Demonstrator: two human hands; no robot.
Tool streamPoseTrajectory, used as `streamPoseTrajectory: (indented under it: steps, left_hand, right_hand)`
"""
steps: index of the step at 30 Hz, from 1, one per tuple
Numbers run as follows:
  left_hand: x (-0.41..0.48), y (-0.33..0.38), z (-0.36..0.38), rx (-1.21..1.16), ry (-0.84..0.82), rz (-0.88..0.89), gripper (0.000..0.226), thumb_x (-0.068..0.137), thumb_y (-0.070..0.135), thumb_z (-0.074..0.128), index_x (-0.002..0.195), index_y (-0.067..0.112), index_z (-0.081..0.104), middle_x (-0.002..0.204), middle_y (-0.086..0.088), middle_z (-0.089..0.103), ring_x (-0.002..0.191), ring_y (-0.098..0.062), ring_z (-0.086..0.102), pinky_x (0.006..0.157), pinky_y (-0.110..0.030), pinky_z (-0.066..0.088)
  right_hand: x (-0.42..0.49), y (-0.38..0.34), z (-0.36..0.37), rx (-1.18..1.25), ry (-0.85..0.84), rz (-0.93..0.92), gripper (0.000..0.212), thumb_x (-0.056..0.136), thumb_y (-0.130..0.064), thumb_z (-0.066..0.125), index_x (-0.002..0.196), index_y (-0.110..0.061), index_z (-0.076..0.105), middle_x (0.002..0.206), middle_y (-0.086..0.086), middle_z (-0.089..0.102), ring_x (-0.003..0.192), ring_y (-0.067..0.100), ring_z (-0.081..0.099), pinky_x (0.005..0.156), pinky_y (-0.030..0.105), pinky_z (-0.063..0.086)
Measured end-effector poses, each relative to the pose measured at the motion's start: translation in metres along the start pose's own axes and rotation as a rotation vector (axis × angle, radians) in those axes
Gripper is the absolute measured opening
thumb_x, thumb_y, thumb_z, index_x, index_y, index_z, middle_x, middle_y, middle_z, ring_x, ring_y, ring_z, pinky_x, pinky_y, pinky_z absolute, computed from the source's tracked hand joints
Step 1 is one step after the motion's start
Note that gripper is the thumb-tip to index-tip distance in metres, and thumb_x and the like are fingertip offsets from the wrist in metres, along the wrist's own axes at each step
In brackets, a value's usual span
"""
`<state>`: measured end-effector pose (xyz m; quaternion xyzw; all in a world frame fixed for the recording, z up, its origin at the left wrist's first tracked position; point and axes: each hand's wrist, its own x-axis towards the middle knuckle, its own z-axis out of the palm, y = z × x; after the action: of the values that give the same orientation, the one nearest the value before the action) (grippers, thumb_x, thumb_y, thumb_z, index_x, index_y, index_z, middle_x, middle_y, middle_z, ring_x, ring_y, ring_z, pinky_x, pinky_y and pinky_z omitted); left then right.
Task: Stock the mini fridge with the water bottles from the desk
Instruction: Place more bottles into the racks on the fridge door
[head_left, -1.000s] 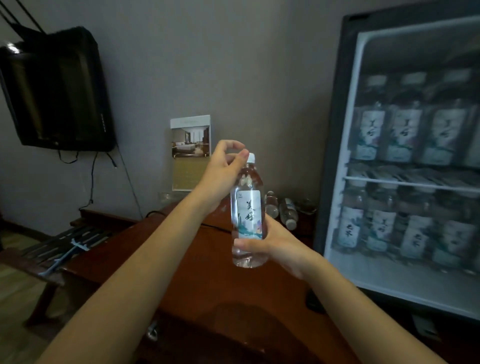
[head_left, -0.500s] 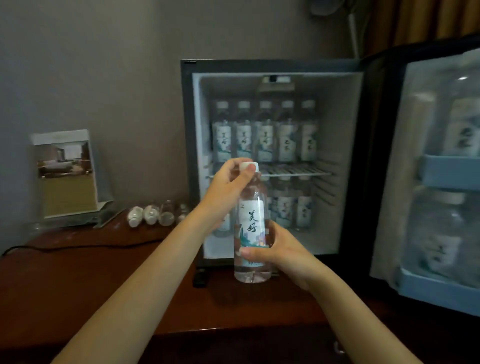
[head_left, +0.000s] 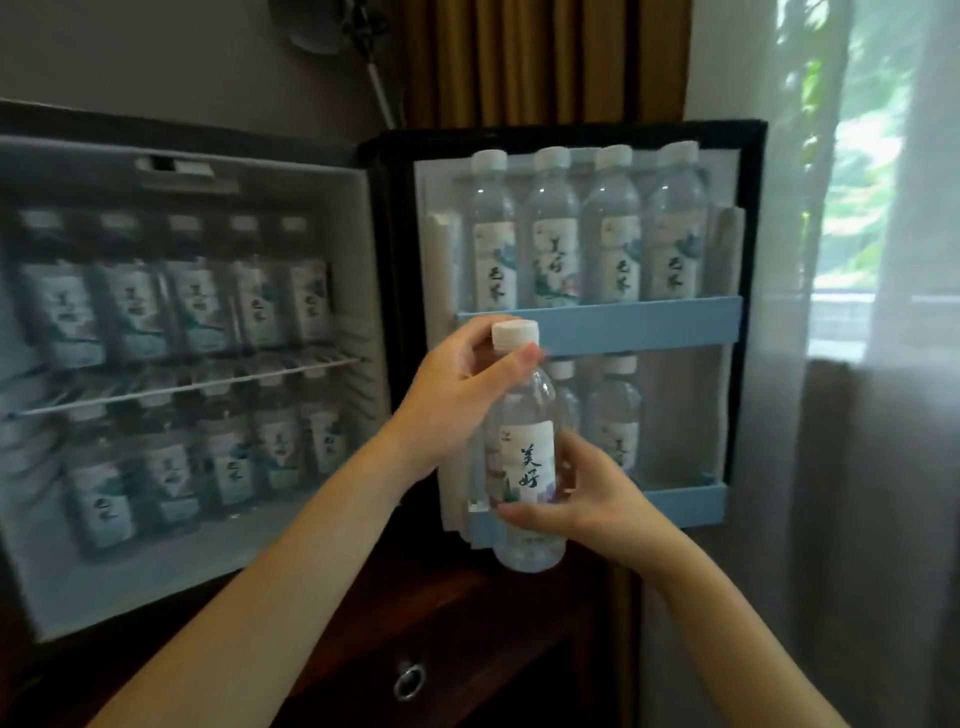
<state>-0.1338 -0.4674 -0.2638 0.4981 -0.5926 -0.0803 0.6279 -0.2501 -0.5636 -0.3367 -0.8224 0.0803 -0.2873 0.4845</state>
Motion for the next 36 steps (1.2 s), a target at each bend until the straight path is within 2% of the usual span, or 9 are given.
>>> streamPoseTrajectory:
  steps: [3, 8, 11, 13, 17, 21, 28, 33, 36]
  left_hand:
    - [0.019, -0.002, 0.035, -0.014, -0.066, 0.044, 0.019, 0.083, 0.022, 0.063, 0.100, 0.028, 0.058, 0.106, -0.008, 0.066, 0.096, -0.008, 0.061, 0.082, -0.018, 0.049]
    - [0.051, -0.003, 0.082, 0.043, -0.103, 0.183, 0.033, 0.080, 0.018, 0.070, 0.106, 0.034, 0.059, 0.100, 0.016, 0.063, 0.094, -0.002, 0.061, 0.083, -0.020, 0.051]
    - [0.062, -0.008, 0.102, 0.147, -0.098, 0.295, 0.041, 0.076, 0.019, 0.074, 0.114, 0.030, 0.060, 0.108, 0.008, 0.064, 0.101, -0.010, 0.062, 0.089, -0.030, 0.053]
    - [0.067, -0.012, 0.111, 0.227, -0.068, 0.379, 0.044, 0.075, 0.020, 0.075, 0.116, 0.026, 0.062, 0.110, 0.003, 0.066, 0.101, -0.011, 0.062, 0.090, -0.034, 0.053]
    - [0.083, -0.029, 0.116, 0.550, 0.013, 0.661, 0.043, 0.071, 0.028, 0.076, 0.110, 0.011, 0.068, 0.103, -0.006, 0.070, 0.093, -0.015, 0.064, 0.082, -0.031, 0.053]
    - [0.090, -0.050, 0.117, 0.855, 0.056, 0.793, 0.035, 0.068, 0.025, 0.079, 0.096, 0.005, 0.071, 0.092, -0.006, 0.071, 0.084, -0.022, 0.067, 0.075, -0.030, 0.055]
    - [0.094, -0.070, 0.121, 1.014, -0.050, 0.922, 0.027, 0.065, 0.016, 0.082, 0.087, 0.003, 0.072, 0.080, -0.007, 0.072, 0.072, -0.024, 0.068, 0.061, -0.032, 0.058]
    - [0.090, -0.084, 0.118, 1.086, -0.048, 0.955, 0.010, 0.076, 0.005, 0.067, 0.084, 0.005, 0.074, 0.085, -0.007, 0.074, 0.074, -0.022, 0.071, 0.060, -0.031, 0.058]
    - [0.085, -0.089, 0.109, 1.094, -0.056, 0.943, 0.023, 0.081, 0.006, 0.052, 0.084, 0.005, 0.075, 0.084, -0.007, 0.074, 0.074, -0.022, 0.071, 0.062, -0.029, 0.057]
  right_hand:
    - [-0.009, 0.007, -0.036, -0.087, 0.147, 0.010, 0.049, 0.064, -0.019, 0.085, 0.103, -0.019, 0.055, 0.091, -0.001, 0.070, 0.081, 0.015, 0.070, 0.074, 0.033, 0.059]
    - [-0.015, 0.022, -0.092, -0.167, 0.345, -0.033, 0.049, 0.062, -0.012, 0.085, 0.100, -0.015, 0.054, 0.085, -0.004, 0.069, 0.075, 0.008, 0.068, 0.068, 0.021, 0.056]
    - [-0.010, 0.034, -0.113, -0.224, 0.413, -0.059, 0.049, 0.064, -0.013, 0.084, 0.100, -0.028, 0.053, 0.091, -0.011, 0.067, 0.080, -0.002, 0.064, 0.068, 0.012, 0.051]
    - [-0.005, 0.042, -0.123, -0.228, 0.442, -0.066, 0.054, 0.066, -0.014, 0.083, 0.107, -0.030, 0.052, 0.096, -0.012, 0.066, 0.086, -0.003, 0.063, 0.071, 0.015, 0.053]
    - [0.007, 0.059, -0.130, -0.227, 0.421, -0.058, 0.059, 0.068, -0.015, 0.082, 0.116, -0.027, 0.049, 0.101, -0.013, 0.065, 0.089, 0.001, 0.063, 0.072, 0.016, 0.054]
    - [0.014, 0.079, -0.129, -0.243, 0.389, -0.023, 0.056, 0.070, -0.014, 0.081, 0.115, -0.019, 0.048, 0.102, -0.012, 0.065, 0.091, -0.002, 0.064, 0.079, 0.018, 0.054]
    - [0.019, 0.100, -0.133, -0.268, 0.278, 0.077, 0.062, 0.068, -0.015, 0.081, 0.120, -0.021, 0.047, 0.103, -0.005, 0.068, 0.093, 0.010, 0.066, 0.085, 0.039, 0.055]
    - [0.021, 0.103, -0.132, -0.301, 0.212, 0.121, 0.069, 0.073, -0.014, 0.078, 0.128, -0.018, 0.037, 0.113, -0.004, 0.060, 0.102, 0.009, 0.060, 0.091, 0.031, 0.051]
    - [0.021, 0.097, -0.133, -0.351, 0.174, 0.132, 0.068, 0.077, -0.013, 0.074, 0.128, -0.014, 0.031, 0.103, -0.012, 0.054, 0.096, 0.007, 0.058, 0.087, 0.026, 0.051]
